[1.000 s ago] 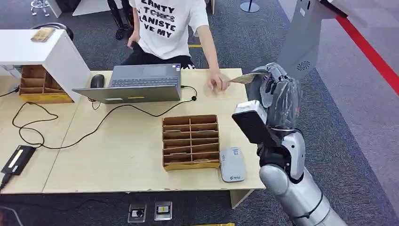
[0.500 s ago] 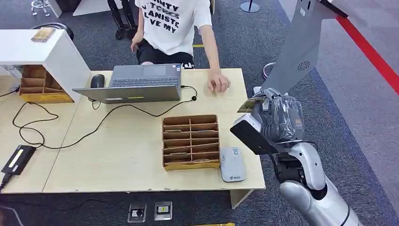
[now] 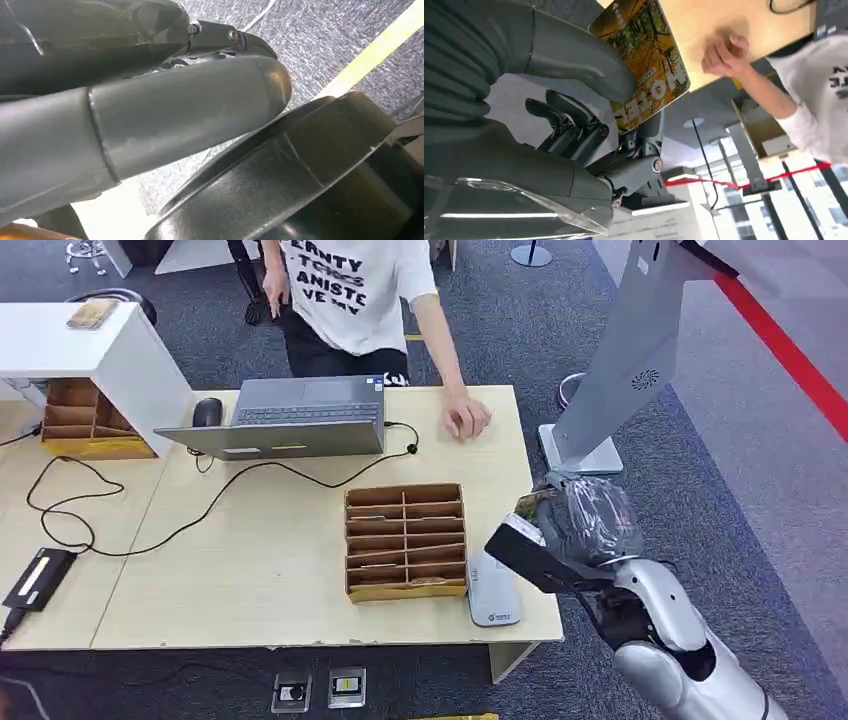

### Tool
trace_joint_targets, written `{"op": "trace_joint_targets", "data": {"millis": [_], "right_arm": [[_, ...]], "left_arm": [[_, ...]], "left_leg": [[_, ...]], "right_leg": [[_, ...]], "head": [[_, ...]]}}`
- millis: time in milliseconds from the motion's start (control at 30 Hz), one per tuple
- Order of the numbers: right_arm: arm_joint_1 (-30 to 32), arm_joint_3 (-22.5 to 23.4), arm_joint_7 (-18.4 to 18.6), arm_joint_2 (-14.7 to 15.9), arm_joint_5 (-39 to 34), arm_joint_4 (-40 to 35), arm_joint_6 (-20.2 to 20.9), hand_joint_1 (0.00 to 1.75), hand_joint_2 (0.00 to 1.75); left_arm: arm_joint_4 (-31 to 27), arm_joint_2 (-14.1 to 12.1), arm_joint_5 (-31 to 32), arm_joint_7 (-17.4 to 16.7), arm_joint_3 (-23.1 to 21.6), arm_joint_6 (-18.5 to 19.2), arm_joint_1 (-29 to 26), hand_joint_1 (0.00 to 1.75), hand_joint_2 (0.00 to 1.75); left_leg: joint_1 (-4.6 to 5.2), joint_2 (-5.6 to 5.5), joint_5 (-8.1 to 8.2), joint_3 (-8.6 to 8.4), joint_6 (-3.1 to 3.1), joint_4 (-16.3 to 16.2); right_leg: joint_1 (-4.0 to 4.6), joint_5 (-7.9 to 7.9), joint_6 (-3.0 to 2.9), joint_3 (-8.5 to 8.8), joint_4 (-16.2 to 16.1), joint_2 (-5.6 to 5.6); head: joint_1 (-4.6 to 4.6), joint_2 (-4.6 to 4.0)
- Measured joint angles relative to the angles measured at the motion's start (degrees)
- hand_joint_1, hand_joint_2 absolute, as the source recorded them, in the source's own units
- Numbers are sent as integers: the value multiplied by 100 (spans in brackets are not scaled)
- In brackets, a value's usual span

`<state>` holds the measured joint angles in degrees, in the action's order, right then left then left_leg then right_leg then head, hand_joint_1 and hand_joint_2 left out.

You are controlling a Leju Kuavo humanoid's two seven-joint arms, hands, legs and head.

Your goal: Pass the card to the sensor for recognition and then transmit it.

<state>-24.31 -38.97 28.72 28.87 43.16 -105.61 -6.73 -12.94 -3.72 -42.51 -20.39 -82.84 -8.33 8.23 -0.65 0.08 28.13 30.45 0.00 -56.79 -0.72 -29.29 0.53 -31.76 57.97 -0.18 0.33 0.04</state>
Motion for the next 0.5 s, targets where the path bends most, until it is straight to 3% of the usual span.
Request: {"op": "trace_joint_targets", "data": {"millis": [500], "right_arm": [[-196, -503, 396, 59, -922, 7, 1300, 175, 175]], "left_arm": [[0, -2, 92, -46, 9, 26, 1, 0, 0]], "left_leg": [[0, 0, 0, 2, 0, 0]], "right_leg": [[0, 0, 0, 0, 0, -1]], "head": [[0, 0]]}}
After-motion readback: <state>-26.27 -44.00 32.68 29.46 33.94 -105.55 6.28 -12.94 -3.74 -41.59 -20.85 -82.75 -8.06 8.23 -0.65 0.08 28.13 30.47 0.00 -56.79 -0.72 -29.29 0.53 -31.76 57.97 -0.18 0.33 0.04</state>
